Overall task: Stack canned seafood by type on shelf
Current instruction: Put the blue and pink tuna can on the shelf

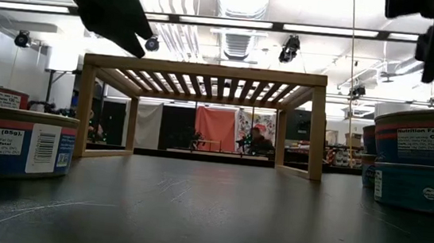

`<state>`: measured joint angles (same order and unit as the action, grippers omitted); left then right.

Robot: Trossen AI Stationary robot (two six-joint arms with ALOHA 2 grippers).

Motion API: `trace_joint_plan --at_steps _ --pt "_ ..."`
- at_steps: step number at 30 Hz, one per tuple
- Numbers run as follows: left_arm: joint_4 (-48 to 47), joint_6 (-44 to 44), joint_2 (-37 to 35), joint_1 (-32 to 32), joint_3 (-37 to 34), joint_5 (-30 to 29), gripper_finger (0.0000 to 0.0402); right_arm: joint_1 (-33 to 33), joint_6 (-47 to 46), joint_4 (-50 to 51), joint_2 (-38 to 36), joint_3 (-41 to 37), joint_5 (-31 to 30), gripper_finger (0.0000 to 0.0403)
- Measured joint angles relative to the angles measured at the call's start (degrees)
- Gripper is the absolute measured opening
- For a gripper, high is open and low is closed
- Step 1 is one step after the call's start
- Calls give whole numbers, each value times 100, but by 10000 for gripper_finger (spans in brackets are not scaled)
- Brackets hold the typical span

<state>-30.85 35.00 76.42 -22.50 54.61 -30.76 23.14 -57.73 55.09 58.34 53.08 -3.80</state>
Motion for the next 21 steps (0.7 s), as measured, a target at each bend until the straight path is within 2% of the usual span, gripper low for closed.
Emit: trace_joint_plan --at_steps 10,21 --pt "290 -448 2 11 0 -190 351 0 -809 320 514 -2 279 199" --pt "536 -922 2 11 0 -496 351 -17 -724 350 923 61 158 167"
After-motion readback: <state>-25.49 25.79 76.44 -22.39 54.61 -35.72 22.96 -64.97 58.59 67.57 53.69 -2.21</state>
